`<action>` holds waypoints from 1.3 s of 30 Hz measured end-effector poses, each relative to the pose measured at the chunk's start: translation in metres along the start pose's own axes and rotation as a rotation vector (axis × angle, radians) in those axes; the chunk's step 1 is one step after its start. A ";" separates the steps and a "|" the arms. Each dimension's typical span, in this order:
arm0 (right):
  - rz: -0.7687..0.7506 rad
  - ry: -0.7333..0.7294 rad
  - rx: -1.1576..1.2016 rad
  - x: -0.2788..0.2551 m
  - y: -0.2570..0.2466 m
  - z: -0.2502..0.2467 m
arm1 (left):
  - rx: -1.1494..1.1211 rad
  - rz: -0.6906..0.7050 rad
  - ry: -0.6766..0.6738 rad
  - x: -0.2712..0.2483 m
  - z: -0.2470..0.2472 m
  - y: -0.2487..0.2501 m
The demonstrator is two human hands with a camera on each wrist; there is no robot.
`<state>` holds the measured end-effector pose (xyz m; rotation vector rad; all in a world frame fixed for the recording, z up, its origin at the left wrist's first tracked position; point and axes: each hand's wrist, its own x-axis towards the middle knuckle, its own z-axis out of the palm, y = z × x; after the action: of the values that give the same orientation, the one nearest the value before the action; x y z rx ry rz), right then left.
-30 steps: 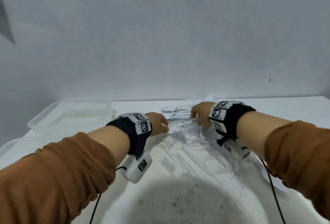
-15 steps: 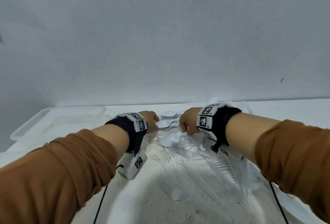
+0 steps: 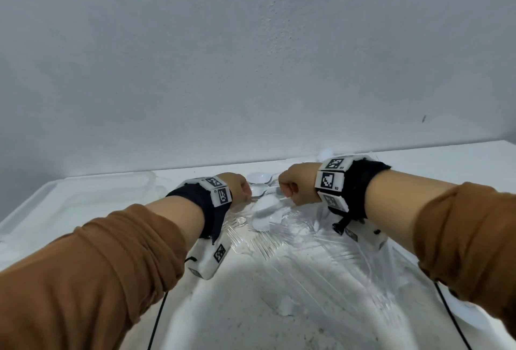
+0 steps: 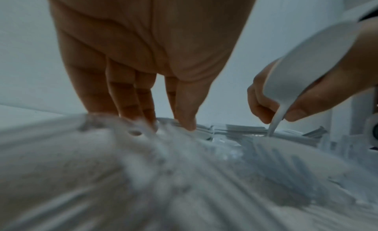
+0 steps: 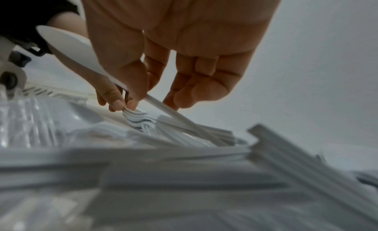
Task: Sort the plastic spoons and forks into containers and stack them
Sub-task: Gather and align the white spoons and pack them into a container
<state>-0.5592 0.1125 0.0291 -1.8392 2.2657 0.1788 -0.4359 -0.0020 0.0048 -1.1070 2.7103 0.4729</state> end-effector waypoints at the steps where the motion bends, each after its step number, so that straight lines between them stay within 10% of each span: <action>1: 0.010 0.019 0.030 -0.002 0.001 -0.001 | 0.003 0.010 0.007 0.000 -0.001 0.000; 12: 0.182 0.226 0.338 -0.018 0.002 -0.030 | -0.284 0.014 0.105 -0.017 -0.040 -0.005; 39: -0.127 -0.238 -0.226 0.028 -0.002 0.003 | -1.009 -0.177 0.408 -0.069 -0.034 0.003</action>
<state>-0.5624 0.0859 0.0198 -1.9431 2.0292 0.6204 -0.3907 0.0334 0.0565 -1.7806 2.6164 1.8799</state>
